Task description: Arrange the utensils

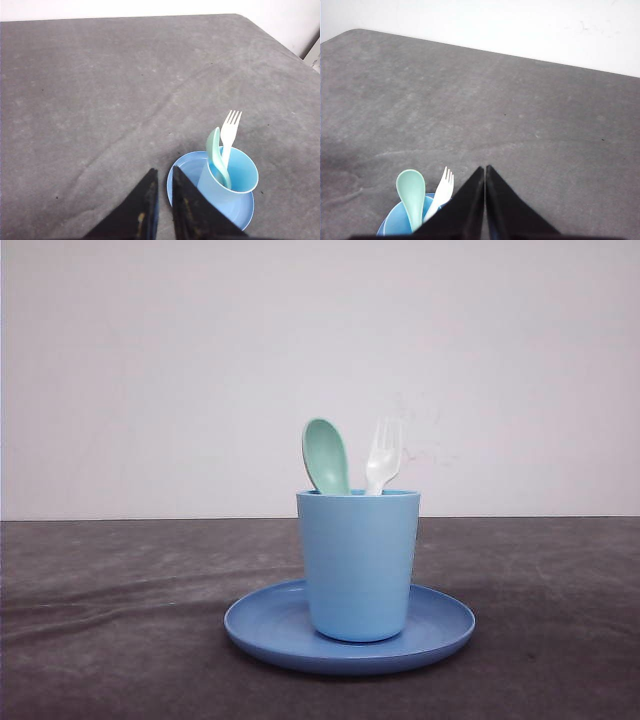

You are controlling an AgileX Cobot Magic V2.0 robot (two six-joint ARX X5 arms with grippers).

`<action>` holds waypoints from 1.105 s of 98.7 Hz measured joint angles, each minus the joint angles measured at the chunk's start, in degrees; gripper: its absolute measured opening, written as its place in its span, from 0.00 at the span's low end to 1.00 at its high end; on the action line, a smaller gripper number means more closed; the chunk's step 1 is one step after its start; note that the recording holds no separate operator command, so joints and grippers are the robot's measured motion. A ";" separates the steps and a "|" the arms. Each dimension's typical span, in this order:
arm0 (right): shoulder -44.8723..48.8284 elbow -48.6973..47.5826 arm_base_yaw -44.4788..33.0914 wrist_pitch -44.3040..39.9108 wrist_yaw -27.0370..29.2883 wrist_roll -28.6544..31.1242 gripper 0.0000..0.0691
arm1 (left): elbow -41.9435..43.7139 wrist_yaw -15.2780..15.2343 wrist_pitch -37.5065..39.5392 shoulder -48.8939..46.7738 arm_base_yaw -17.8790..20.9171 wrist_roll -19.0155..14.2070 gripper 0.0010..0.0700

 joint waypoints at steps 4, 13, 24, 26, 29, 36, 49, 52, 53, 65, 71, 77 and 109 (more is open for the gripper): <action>0.00 0.00 -0.02 0.02 0.00 0.00 0.00 | 0.00 0.00 0.00 0.00 0.00 0.00 0.02; 0.00 0.00 0.00 0.00 0.00 0.00 0.00 | 0.00 0.00 0.00 0.00 0.00 0.00 0.02; 0.00 0.00 0.00 0.00 0.00 0.00 0.00 | 0.00 -0.20 0.00 0.00 0.00 0.90 0.02; 0.00 0.00 0.00 0.02 0.00 0.00 0.00 | 0.00 -0.46 0.02 0.00 0.00 1.49 0.02; 0.00 0.00 0.00 0.00 0.00 0.00 0.00 | 0.00 -1.05 0.02 0.02 0.00 2.27 0.02; 0.00 0.00 0.00 0.00 0.00 0.00 0.00 | 0.00 -2.47 0.02 -0.22 0.57 4.57 0.02; 0.00 0.00 0.00 0.02 0.00 0.00 0.00 | -0.22 -3.19 1.11 -1.46 5.11 8.04 0.02; 0.00 0.00 0.00 0.00 0.00 0.00 0.00 | -0.70 -3.21 2.10 -2.03 6.73 8.44 0.02; 0.00 0.00 0.00 0.02 0.00 0.00 0.00 | -0.92 -3.21 2.49 -2.25 7.32 8.61 0.02; 0.00 0.00 -0.02 0.02 0.00 -0.02 0.00 | -5.84 -3.10 7.28 -5.73 15.06 9.46 0.02; 0.00 0.00 0.00 0.02 0.00 0.00 0.00 | -9.53 -2.32 9.81 -7.87 19.23 9.75 0.02; 0.00 0.00 0.00 0.02 0.00 0.00 0.00 | -13.14 -1.16 11.63 -9.92 22.77 10.21 0.02; 0.00 0.00 0.00 0.02 0.00 0.00 0.00 | -32.41 2.58 18.03 -22.93 35.06 11.23 0.02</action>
